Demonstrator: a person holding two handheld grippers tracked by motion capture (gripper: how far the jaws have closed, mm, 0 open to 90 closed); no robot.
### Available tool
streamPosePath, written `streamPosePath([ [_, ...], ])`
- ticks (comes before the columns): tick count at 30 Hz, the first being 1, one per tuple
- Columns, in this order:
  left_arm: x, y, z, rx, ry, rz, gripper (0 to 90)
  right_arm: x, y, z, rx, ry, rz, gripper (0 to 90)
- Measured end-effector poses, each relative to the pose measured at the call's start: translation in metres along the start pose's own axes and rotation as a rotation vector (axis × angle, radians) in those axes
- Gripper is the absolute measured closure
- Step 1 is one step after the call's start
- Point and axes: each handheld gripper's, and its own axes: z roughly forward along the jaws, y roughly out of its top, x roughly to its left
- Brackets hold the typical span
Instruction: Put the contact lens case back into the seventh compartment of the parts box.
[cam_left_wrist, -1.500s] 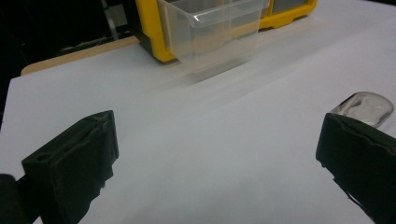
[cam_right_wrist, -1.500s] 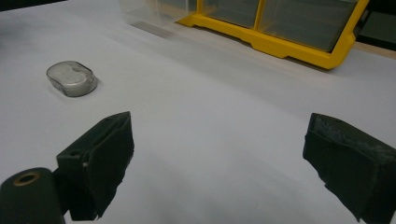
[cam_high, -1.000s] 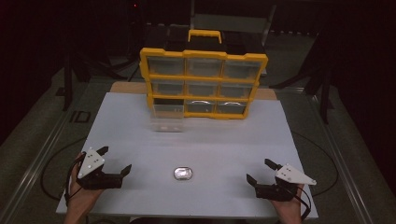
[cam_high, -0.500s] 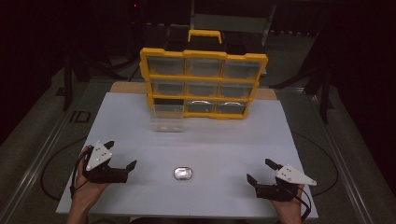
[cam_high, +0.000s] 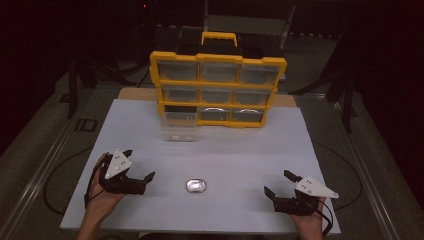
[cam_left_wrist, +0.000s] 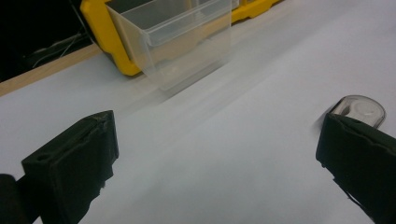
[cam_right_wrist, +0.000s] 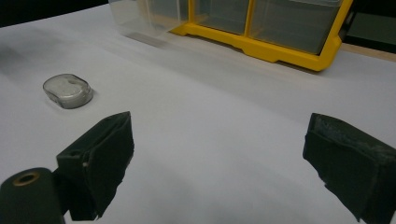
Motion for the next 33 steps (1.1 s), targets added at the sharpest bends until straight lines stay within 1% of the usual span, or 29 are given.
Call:
streamPosePath([
  [5,-0.002,0.002,0.005,0.018,-0.022,0.02,0.1,0.0,0.0,0.0,0.001,0.0,0.001,8.4],
  [10,-0.004,0.003,0.012,0.033,-0.033,0.033,0.2,0.0,0.0,0.001,0.003,0.0,-0.001,8.4],
  [15,-0.006,0.004,0.017,0.044,-0.05,0.04,0.1,0.0,0.0,0.001,0.003,0.001,-0.002,8.4],
  [21,-0.008,0.008,0.021,0.054,-0.064,0.055,0.2,0.0,0.0,0.0,0.003,0.001,0.0,8.4],
  [22,-0.008,0.009,0.023,0.06,-0.067,0.065,0.2,0.0,0.0,0.0,0.003,0.001,0.002,8.4],
  [27,-0.01,0.012,0.026,0.065,-0.075,0.075,0.1,0.0,0.0,0.0,0.003,0.003,0.003,8.4],
  [33,-0.013,0.015,0.033,0.078,-0.096,0.089,0.1,0.0,0.0,0.0,0.004,0.003,0.004,8.4],
])
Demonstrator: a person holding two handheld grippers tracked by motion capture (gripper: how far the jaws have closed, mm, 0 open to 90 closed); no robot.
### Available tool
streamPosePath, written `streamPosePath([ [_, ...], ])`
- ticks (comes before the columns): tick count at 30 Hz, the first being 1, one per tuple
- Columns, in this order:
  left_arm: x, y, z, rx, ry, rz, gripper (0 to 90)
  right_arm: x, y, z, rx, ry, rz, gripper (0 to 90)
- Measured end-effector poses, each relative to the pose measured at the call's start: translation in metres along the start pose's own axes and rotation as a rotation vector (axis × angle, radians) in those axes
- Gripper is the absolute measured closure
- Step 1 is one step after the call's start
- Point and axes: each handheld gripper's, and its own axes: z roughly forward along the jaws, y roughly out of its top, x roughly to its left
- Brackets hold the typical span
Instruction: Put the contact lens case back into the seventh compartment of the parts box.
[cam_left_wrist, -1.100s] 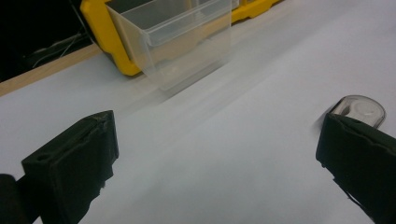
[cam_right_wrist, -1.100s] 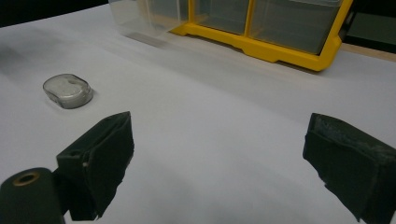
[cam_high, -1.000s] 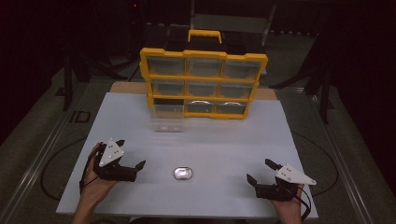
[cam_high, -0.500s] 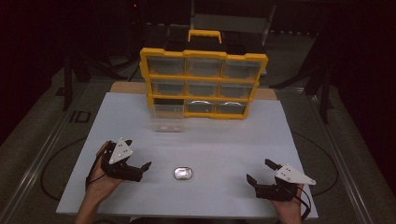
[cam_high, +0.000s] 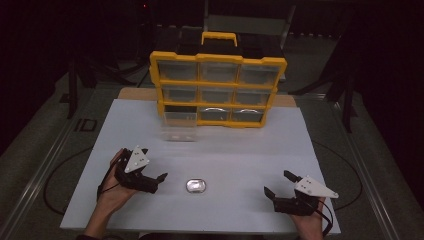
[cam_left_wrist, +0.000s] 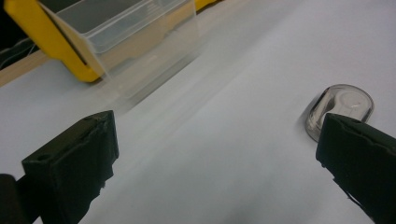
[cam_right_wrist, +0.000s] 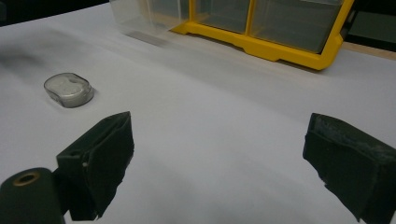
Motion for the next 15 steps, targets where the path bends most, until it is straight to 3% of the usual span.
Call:
streamPosePath([
  [15,-0.008,0.007,0.019,0.072,-0.065,0.053,0.1,0.0,0.0,0.0,0.0,0.003,0.001,8.4],
])
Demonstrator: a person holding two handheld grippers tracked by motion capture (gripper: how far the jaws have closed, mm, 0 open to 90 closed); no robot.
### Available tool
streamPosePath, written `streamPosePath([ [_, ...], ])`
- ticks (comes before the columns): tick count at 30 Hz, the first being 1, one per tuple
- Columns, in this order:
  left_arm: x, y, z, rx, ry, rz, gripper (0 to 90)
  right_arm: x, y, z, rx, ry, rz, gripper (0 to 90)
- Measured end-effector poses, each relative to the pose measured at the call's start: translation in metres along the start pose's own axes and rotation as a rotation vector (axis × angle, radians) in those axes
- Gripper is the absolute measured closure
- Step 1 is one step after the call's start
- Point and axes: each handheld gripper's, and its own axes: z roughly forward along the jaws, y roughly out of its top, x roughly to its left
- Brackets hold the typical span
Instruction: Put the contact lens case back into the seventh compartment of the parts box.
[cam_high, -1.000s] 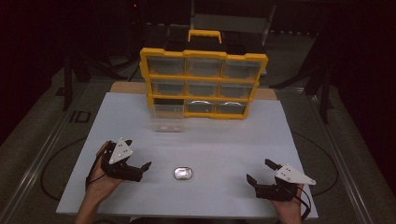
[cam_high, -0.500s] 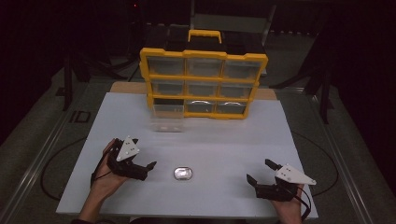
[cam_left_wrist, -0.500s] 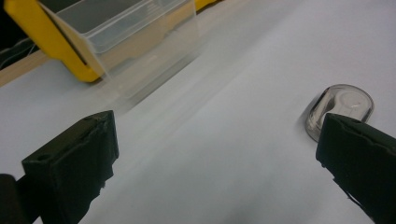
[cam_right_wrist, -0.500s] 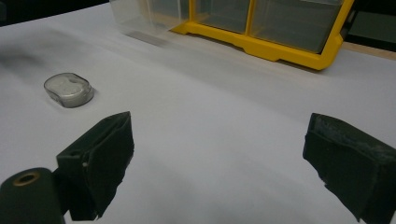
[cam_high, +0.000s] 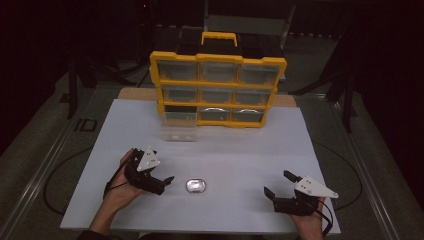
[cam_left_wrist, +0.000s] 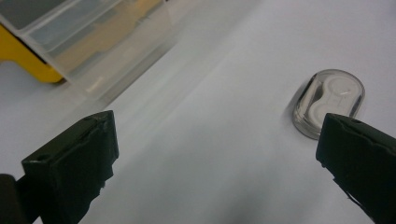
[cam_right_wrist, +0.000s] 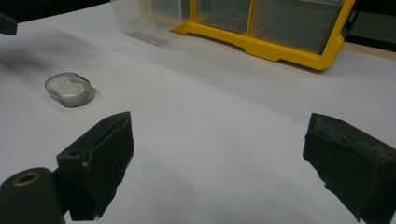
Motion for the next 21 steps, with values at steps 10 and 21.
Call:
streamPosePath([
  [10,-0.001,0.005,0.007,0.017,-0.03,0.011,0.1,0.0,0.0,0.0,0.0,0.004,0.0,8.4],
  [21,-0.003,0.01,0.017,0.037,-0.08,0.02,0.1,0.0,0.0,0.0,-0.002,0.004,-0.003,8.4],
])
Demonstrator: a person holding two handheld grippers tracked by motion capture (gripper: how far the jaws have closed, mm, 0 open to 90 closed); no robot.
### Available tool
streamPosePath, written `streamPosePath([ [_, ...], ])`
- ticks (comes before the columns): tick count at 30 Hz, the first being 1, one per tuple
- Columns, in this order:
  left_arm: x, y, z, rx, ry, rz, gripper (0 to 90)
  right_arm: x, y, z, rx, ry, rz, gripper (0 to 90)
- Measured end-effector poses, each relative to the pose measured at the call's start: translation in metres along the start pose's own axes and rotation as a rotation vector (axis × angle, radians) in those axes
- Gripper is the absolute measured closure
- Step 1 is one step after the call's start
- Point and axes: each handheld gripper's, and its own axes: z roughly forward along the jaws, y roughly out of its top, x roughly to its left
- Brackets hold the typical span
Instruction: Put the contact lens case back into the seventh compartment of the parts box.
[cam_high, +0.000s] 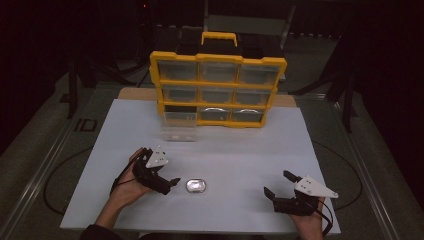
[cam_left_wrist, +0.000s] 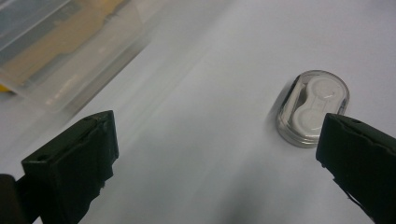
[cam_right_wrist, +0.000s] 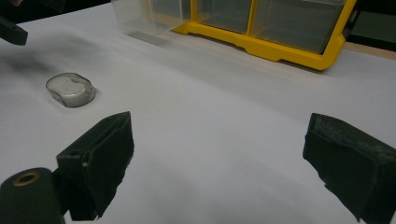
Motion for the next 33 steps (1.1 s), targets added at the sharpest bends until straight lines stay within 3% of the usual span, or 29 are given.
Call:
streamPosePath([
  [17,-0.006,0.012,0.022,0.06,-0.083,0.037,0.5,0.0,0.0,0.0,0.001,0.003,0.0,8.4],
  [26,-0.014,0.02,0.028,0.077,-0.107,0.064,0.2,-0.001,0.0,0.0,0.0,0.002,-0.001,8.4],
  [33,-0.018,0.023,0.034,0.12,-0.132,0.075,0.3,-0.001,0.0,0.0,0.0,0.0,-0.001,8.4],
])
